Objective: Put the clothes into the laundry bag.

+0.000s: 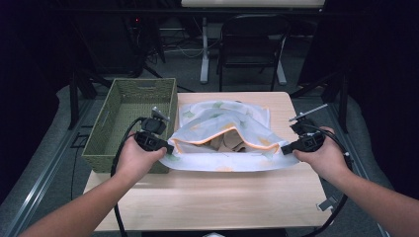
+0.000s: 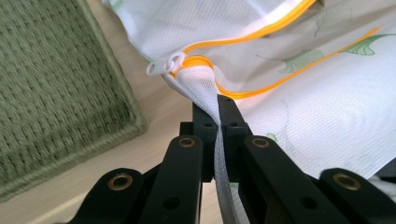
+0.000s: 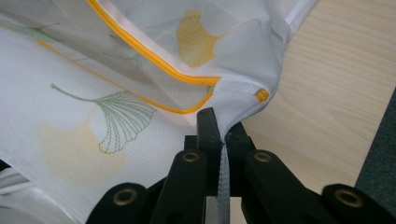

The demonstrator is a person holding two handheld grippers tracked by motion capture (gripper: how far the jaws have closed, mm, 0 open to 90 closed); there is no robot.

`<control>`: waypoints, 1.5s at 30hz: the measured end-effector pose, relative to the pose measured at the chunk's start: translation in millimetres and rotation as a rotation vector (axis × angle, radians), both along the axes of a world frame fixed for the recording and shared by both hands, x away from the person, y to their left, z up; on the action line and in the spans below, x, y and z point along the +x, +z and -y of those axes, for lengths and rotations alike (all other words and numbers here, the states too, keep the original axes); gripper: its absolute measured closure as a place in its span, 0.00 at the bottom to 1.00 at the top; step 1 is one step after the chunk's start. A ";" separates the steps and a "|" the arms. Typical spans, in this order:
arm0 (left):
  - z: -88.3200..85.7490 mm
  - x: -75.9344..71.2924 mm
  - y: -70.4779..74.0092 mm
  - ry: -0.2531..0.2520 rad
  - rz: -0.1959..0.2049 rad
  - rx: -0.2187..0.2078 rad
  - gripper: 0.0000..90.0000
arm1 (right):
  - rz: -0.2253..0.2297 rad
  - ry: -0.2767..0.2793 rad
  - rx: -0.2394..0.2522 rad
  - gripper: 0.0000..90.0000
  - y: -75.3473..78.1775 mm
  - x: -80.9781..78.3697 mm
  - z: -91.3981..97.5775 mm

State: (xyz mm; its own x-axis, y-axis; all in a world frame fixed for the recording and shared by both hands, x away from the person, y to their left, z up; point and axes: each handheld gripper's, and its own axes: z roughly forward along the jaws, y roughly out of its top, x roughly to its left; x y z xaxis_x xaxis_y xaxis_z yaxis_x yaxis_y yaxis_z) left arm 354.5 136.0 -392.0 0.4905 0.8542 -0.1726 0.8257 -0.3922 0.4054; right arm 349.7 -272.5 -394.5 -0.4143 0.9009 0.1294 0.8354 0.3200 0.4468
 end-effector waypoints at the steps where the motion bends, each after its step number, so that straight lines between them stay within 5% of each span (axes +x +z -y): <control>1: -0.4 -2.4 -3.3 0.001 -0.002 0.002 0.98 | 0.005 0.009 0.016 0.99 -2.2 -0.8 0.3; 19: -7.2 -25.6 -38.3 -0.003 -0.014 -0.042 0.98 | -0.034 0.045 0.026 0.99 -40.0 -25.0 -5.8; 26: -4.1 -35.7 -55.8 -0.027 -0.022 -0.040 0.98 | -0.014 0.065 0.049 0.99 -51.2 -30.6 -8.3; 31: -4.4 -40.2 -67.2 -0.030 -0.036 -0.044 0.98 | -0.033 0.092 0.024 0.99 -62.8 -35.9 -11.7; 45: -7.6 -47.1 -94.3 -0.028 -0.051 -0.047 0.98 | -0.053 0.070 0.060 0.99 -87.2 -41.5 -8.7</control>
